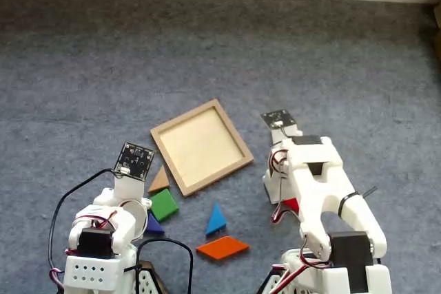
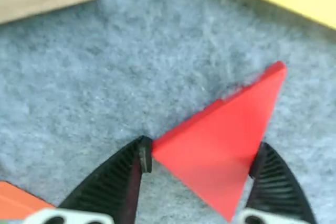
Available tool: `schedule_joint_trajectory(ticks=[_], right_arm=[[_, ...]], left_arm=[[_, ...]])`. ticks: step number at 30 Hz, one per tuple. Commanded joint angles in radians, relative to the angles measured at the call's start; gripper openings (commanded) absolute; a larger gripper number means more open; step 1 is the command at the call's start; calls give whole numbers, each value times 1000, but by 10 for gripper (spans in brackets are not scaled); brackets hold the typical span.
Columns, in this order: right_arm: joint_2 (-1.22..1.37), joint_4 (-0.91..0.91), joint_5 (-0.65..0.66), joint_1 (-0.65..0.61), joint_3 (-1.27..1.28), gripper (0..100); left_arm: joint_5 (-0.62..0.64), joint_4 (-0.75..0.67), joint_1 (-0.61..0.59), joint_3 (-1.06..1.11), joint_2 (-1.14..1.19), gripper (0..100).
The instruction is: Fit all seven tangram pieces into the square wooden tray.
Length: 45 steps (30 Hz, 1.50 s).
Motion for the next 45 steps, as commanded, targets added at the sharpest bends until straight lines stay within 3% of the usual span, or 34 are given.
schedule_joint_trajectory(ticks=[1, 9, 19, 27, 45], right_arm=[[-96, -16, 49, 4, -8, 198], [-334, 71, 86, -27, -13, 173], [-361, 97, 80, -268, -108, 172], [-351, 97, 78, -375, -278, 172], [344, 96, 55, -406, -842, 173]], left_arm=[[-9, 3, 12, 19, -39, 5], [-9, 3, 12, 19, -39, 5], [-9, 3, 12, 19, -39, 5], [-9, 3, 12, 19, -39, 5], [-9, 3, 12, 19, -39, 5]])
